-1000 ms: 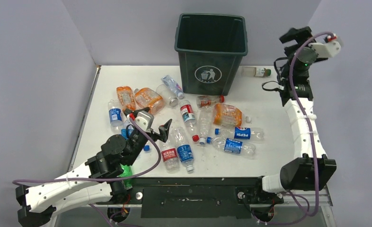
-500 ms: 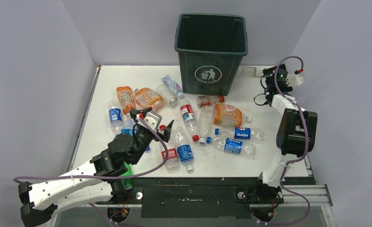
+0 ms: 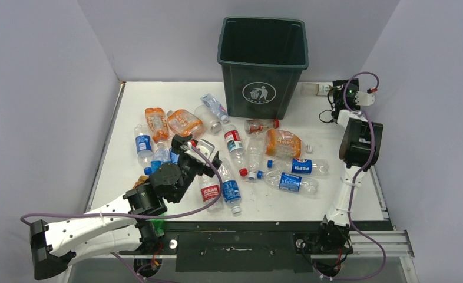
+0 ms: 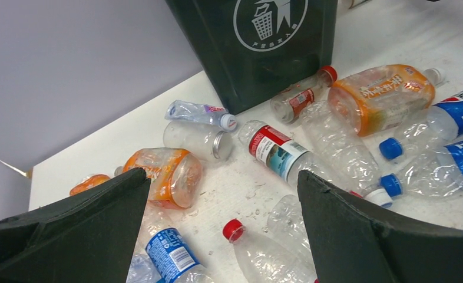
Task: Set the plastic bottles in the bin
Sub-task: Pick up the plastic bottle from the corner of the board.
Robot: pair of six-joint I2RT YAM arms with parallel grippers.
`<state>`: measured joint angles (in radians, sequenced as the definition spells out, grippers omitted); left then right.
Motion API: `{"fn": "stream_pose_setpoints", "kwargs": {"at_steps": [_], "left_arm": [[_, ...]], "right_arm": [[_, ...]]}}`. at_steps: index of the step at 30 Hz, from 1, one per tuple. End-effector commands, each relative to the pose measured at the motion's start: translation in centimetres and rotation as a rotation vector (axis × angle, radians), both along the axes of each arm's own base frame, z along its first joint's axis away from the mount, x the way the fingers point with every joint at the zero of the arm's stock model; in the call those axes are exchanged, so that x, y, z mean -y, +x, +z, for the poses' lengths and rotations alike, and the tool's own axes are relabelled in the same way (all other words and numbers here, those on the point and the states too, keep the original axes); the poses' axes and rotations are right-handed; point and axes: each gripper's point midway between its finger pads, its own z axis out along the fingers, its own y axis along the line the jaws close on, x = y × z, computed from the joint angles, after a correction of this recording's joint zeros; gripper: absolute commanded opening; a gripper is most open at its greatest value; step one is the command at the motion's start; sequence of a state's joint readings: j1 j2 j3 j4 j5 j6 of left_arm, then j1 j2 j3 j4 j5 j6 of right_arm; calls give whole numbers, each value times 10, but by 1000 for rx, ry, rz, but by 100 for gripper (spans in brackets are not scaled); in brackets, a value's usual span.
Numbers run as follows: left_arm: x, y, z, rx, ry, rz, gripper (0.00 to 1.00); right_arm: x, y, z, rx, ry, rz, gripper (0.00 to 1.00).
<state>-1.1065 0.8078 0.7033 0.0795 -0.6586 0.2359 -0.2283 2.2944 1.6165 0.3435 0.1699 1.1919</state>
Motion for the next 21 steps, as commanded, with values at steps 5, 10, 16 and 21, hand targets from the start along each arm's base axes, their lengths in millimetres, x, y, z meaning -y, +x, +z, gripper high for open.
{"fn": "stream_pose_setpoints", "kwargs": {"at_steps": [5,10,16,21], "left_arm": [[-18,13,9,38,-11,83,96],[-19,21,3,20,-11,99,96],[-19,31,-7,-4,12,120,96],[-22,36,-9,-15,15,134,96]], "right_arm": [[7,48,0,115,30,0,91],[16,62,-14,114,46,-15,91],[23,73,-32,92,61,-19,93],[22,76,-46,59,68,-1,98]]}}
